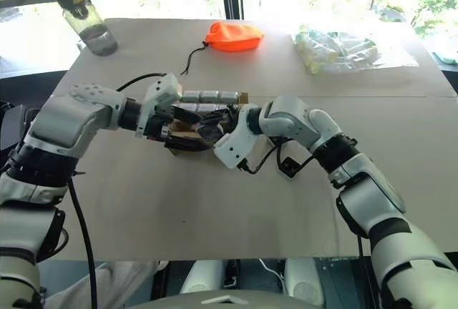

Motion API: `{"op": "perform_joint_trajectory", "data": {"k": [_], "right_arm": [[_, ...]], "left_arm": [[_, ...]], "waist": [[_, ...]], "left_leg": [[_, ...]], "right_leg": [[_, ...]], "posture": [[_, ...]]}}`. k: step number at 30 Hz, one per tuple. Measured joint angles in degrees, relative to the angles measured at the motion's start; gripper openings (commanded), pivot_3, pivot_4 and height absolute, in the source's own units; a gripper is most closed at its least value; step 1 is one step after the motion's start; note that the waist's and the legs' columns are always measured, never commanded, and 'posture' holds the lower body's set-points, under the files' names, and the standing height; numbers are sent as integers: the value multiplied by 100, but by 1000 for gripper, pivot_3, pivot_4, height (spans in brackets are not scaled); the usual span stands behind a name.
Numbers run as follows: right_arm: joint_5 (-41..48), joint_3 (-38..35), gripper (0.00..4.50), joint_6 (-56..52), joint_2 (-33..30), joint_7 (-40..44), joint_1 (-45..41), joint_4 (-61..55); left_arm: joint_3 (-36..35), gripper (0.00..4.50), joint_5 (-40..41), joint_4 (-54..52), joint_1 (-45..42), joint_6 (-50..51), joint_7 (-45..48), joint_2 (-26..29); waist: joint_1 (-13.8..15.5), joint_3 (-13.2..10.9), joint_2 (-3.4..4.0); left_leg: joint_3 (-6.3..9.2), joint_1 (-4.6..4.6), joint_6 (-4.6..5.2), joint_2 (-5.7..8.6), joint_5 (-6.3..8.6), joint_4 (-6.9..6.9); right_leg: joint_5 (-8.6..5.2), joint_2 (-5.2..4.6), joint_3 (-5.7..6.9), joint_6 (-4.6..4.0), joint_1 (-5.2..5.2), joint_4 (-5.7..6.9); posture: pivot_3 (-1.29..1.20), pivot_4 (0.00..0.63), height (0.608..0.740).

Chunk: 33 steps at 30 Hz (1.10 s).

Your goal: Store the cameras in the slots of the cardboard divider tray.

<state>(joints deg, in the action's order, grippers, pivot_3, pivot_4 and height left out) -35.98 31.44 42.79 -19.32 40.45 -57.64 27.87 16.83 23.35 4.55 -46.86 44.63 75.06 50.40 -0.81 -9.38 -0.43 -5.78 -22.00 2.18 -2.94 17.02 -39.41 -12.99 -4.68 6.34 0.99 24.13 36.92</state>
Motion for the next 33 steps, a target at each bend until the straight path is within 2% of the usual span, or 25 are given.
{"op": "perform_joint_trajectory", "data": {"k": [5,6,8,9,13,14,24,26,28,33], "right_arm": [[1,38,1956,53,1,-84,1,30],[4,49,1956,65,1,-84,1,30],[16,102,1956,108,3,-83,6,30],[23,127,1956,114,3,-83,9,30],[60,171,1956,128,-9,-77,34,30],[66,171,1956,128,-15,-78,36,30],[136,192,1956,132,-12,-59,43,30],[172,197,2999,137,-10,-38,43,26],[173,204,3692,135,-8,-39,51,23],[367,203,3692,-39,17,91,73,-66]], "left_arm": [[-2,4500,-185,123,-30,-14,26,-84],[-3,3943,-192,130,-43,-13,33,-109],[-4,3232,-192,147,-95,-10,72,-137],[-8,2696,-193,154,-114,-10,84,-140],[-52,1008,-238,231,-145,6,92,-193],[-54,731,-239,244,-145,5,110,-200],[-55,716,-311,240,-144,4,263,-186],[-57,716,-311,235,-144,5,299,-175],[-58,716,-334,230,-144,7,327,-174],[-57,716,-357,230,-144,9,334,-177]], "waist": [[-3,0,0],[0,0,0],[-1,0,-1],[-2,0,-1],[-4,0,-1],[-4,0,-1],[-4,0,-1],[-3,0,-1],[-2,0,-1],[-2,0,-1]], "left_leg": [[-2,0,0,-2,0,0],[-3,0,0,-5,0,-1],[-4,0,0,-6,0,-1],[-6,0,0,-6,0,-1],[-8,1,0,-7,0,-1],[-8,0,0,-7,0,-1],[-9,1,0,-10,0,-1],[-9,1,0,-10,0,-2],[-9,0,0,-9,0,-2],[-9,1,1,-10,0,-3]], "right_leg": [[0,0,-3,0,3,4],[0,0,-3,0,3,4],[0,-1,-4,0,4,4],[0,-1,-5,0,4,5],[0,0,-7,0,6,6],[0,0,-8,0,7,7],[0,0,-9,0,7,8],[0,0,-9,0,7,8],[0,0,-9,0,7,9],[0,0,-10,0,8,10]], "posture": [[0,150,726],[0,150,726],[0,150,726],[0,150,726],[0,150,726],[0,150,726],[0,150,726],[0,150,726],[0,150,726],[0,150,726]]}}
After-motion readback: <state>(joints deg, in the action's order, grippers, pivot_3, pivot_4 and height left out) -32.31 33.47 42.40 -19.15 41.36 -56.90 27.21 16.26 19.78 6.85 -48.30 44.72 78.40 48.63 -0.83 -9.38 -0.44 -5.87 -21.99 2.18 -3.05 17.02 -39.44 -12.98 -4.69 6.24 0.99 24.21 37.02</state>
